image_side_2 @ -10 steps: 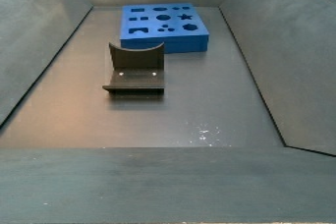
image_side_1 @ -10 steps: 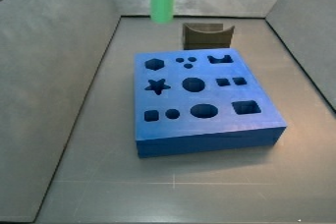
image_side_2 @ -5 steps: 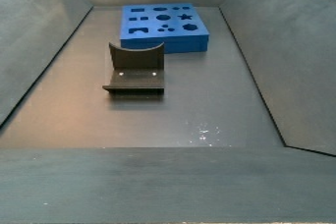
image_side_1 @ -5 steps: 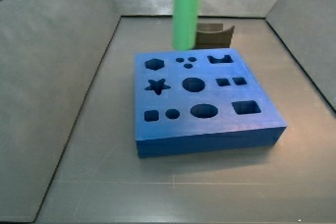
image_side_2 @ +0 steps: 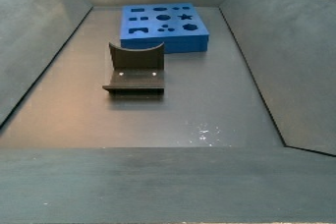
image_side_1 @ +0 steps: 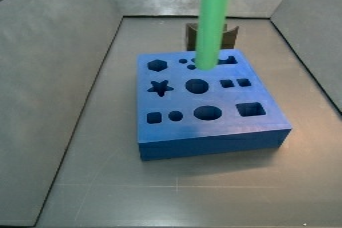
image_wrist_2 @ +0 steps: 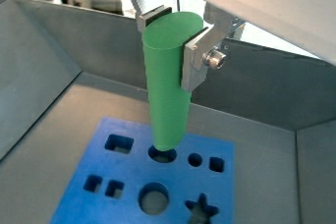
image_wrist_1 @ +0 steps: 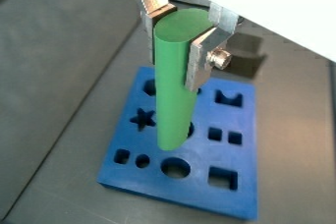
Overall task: Pick up the oval object. Move up. Move to above the board. Insert the oval object.
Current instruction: Insert the oval object.
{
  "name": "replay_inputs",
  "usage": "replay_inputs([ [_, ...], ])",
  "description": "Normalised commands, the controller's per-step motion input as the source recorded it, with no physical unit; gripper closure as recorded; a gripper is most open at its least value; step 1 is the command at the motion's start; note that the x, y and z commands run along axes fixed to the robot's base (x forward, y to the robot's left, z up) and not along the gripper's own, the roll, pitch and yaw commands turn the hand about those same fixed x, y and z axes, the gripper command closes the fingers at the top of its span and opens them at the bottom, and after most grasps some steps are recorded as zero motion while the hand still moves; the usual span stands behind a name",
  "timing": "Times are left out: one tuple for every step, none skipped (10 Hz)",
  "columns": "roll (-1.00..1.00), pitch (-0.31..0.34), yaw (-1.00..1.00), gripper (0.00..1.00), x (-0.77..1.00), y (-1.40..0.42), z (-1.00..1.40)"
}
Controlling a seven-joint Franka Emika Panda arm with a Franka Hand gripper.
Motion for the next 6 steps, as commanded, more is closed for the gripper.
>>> replay_inputs([
  [0.00, -0.043, -0.80, 1.00, 0.27, -0.04, -0.21],
  [0.00, -0.073, -0.89, 1.00, 0.15, -0.02, -0.22],
  [0.00, -0.110, -0.91, 1.00, 0.11, -0.02, -0.24],
  [0.00, -0.121, -0.98, 1.00, 0.03, -0.01, -0.24],
  [0.00, -0.089, -1.00, 1.00, 0.01, 0.00, -0.19],
  [0.00, -0.077, -1.00, 1.00, 0.00, 0.00, -0.18],
])
